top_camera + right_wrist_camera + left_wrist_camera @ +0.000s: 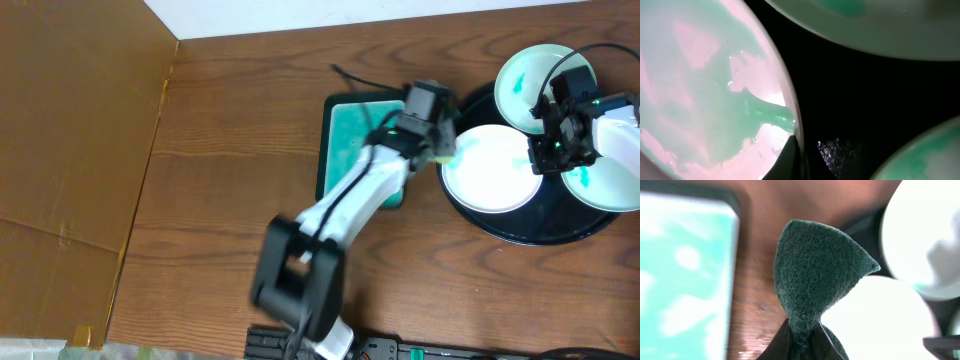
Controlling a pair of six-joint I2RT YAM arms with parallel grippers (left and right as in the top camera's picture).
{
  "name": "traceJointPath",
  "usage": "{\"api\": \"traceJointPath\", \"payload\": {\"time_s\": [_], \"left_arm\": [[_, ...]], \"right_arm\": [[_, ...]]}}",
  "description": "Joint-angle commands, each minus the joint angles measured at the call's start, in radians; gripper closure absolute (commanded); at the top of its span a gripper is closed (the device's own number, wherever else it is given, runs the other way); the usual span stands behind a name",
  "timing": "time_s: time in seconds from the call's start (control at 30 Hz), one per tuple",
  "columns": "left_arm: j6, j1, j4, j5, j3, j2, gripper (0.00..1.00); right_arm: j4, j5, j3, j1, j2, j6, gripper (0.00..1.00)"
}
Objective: Clean dirty plates on tray and stack at the side
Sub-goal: 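Move the sponge back to the soapy tray with the left gripper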
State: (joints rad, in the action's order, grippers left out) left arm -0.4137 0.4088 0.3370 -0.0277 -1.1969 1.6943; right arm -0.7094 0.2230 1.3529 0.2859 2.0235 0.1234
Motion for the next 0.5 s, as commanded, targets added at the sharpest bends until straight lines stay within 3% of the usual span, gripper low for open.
{"api": "traceJointPath", "payload": {"time_s": [0.0, 0.17, 0.33, 0.47], "left_arm": [[0.010, -0.016, 0.042, -0.076, 0.002, -0.136, 0.93], [0.010, -0.066, 0.132, -0.098, 0.002, -0.227, 0.93], [0.010, -0.140, 0.225, -0.259, 0.002, -0.247, 0.93], [0.008, -0.207, 0.282, -0.288, 0.002, -0.240, 0.93]], "right_arm": [[-0.004, -0.058, 0.005, 0.023, -0.061, -0.008, 0.99], [-0.010, -0.219, 0.014, 0.069, -0.115, -0.008, 0.99], [-0.007, -0.455, 0.021, 0.172, -0.194, -0.008, 0.99], [0.016, -0.670, 0.022, 0.257, -0.252, -0.008, 0.99]]}}
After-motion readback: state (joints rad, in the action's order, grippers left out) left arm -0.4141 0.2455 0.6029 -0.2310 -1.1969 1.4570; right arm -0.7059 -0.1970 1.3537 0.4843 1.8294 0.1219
